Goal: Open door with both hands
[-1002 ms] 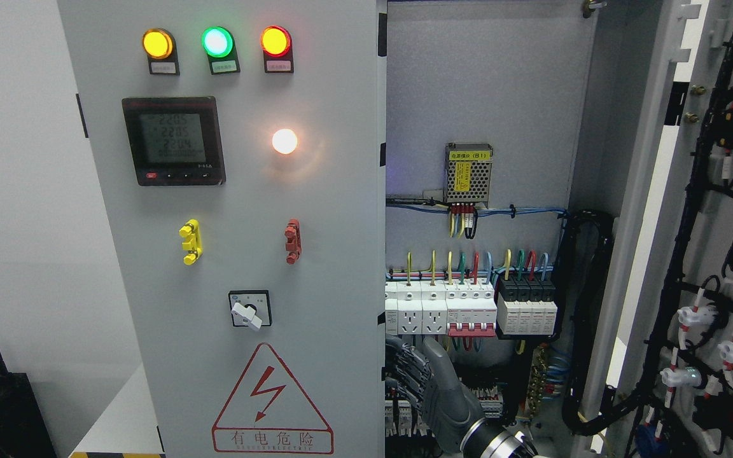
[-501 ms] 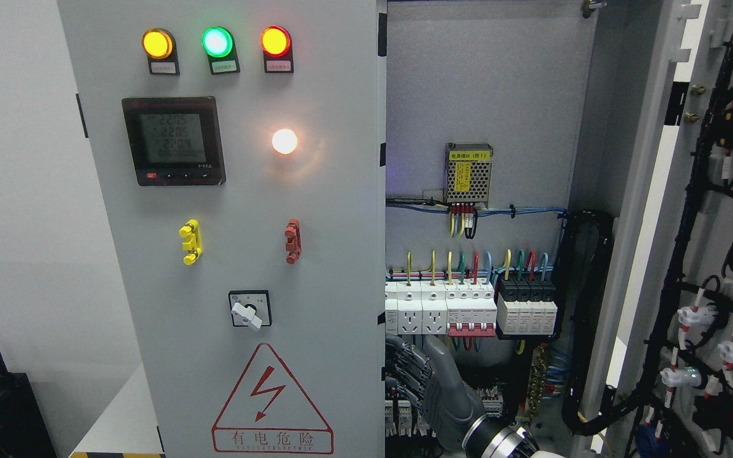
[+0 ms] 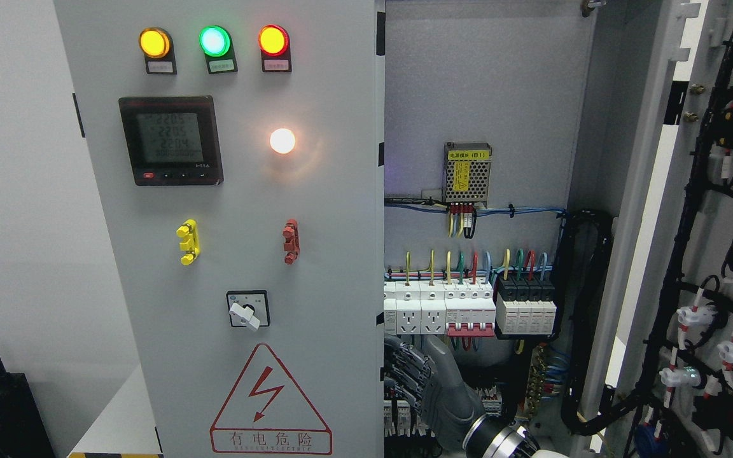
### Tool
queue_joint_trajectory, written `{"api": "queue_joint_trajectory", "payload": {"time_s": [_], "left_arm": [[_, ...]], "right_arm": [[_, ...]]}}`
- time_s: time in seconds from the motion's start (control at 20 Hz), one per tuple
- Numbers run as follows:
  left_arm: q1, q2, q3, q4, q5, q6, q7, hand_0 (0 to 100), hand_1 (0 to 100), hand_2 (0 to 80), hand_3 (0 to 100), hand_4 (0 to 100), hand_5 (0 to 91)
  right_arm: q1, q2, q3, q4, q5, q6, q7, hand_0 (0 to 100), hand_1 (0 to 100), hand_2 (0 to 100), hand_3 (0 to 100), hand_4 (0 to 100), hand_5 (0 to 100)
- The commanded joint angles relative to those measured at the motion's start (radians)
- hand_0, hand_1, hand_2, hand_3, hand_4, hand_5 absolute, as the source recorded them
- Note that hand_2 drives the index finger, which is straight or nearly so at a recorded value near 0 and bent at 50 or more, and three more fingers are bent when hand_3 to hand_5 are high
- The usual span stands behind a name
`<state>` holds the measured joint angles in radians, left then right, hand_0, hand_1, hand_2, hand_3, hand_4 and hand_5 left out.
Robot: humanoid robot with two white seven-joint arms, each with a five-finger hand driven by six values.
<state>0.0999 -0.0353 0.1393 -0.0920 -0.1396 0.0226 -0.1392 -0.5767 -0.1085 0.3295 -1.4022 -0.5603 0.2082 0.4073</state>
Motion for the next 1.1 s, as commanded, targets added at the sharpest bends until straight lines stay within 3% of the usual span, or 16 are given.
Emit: {"api": "queue_joint_trajectory", "payload": {"time_s": [0.0,0.2,0.35,0.8,0.9,1.05], "left_arm": [[0.000,0.000,0.000,0.000,0.000,0.000,0.000,0,0,0.0,0,3,0.0],[0.000,0.000,0.000,0.000,0.000,0.000,0.000,0,0,0.0,0,3,0.0],[0.000,0.000,0.000,0.000,0.000,0.000,0.000,0,0,0.0,0,3,0.0],[0.000,0.000,-0.001,0.000,0.000,0.000,0.000,0,0,0.0,0,3,0.0],[0.000,0.000,0.000,0.000,0.000,0.000,0.000,0,0,0.0,0,3,0.0],[0.000,0.000,0.000,0.000,0.000,0.000,0.000,0,0,0.0,0,3,0.0]], "right_arm": [[-0.002,-0.002,0.002,-0.001,-0.003,-0.003,0.010,0,0,0,0,0,0],[0.004,-0.002,0.003,-0.018,-0.007,-0.001,0.019,0,0,0,0,0,0],[0.008,-0.002,0.025,-0.040,-0.024,-0.001,0.060,0,0,0,0,0,0],[0.011,0.000,0.060,-0.060,-0.059,-0.004,0.093,0,0,0,0,0,0],[0.011,0.003,0.072,-0.066,-0.059,-0.007,0.125,0,0,0,0,0,0],[0.018,0.003,0.078,-0.076,-0.059,-0.006,0.140,0,0,0,0,0,0]]}}
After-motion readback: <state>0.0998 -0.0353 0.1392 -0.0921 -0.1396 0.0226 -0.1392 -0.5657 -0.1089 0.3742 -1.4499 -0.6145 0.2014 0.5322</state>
